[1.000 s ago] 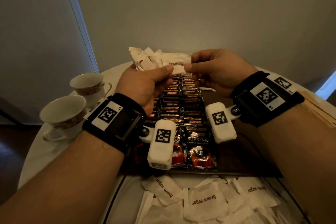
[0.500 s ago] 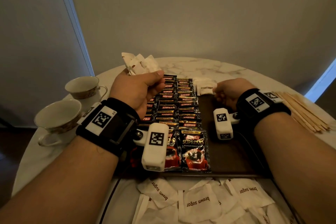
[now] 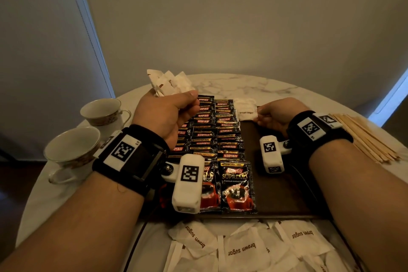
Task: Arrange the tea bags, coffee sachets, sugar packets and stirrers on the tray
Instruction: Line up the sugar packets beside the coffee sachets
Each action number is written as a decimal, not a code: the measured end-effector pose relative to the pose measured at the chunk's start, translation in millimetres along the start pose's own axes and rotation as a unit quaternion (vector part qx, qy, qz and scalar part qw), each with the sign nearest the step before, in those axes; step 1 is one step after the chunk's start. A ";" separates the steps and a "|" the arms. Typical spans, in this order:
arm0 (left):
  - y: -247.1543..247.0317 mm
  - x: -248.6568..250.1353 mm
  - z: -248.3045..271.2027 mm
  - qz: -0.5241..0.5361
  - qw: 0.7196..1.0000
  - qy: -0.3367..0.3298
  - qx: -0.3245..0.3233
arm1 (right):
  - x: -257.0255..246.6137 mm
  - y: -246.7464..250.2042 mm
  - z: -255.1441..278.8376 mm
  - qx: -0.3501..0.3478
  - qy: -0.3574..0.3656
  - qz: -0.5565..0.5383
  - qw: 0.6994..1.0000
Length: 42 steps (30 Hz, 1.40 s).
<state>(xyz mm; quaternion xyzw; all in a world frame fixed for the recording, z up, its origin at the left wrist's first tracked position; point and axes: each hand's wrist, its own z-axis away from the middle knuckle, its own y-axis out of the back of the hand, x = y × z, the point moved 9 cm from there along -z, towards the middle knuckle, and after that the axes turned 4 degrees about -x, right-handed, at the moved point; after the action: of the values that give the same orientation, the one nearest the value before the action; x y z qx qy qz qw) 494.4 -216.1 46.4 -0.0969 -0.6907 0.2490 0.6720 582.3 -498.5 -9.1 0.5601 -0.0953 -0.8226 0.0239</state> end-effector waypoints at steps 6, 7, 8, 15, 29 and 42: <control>-0.5 0.9 -0.2 -0.001 1.000 -0.001 -0.002 | -6.5 5.4 -1.9 0.012 0.012 0.023 1.000; -0.8 0.0 -0.5 -0.004 1.000 0.001 -0.003 | -5.7 1.3 -1.1 -0.006 0.008 0.023 1.000; -1.2 -0.8 -0.2 -0.005 1.000 0.004 -0.003 | -3.7 -3.8 0.6 -0.028 0.000 0.020 0.999; -11.3 -8.5 5.1 -0.010 0.998 0.043 -0.042 | 3.9 -14.5 3.3 -0.075 -0.036 -0.009 0.997; -35.4 -26.0 33.6 -0.079 0.984 0.093 -0.129 | -35.1 -67.0 124.8 -0.254 0.164 -0.036 0.952; -37.3 -31.0 39.6 -0.113 0.981 0.061 -0.144 | -26.5 -55.6 121.5 -0.199 0.209 -0.074 0.954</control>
<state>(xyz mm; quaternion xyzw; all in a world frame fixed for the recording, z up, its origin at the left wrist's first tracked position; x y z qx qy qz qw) 465.7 -271.1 37.8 -0.1292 -0.6838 0.0630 0.7153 483.3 -424.3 48.0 0.7091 0.1192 -0.6886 0.0934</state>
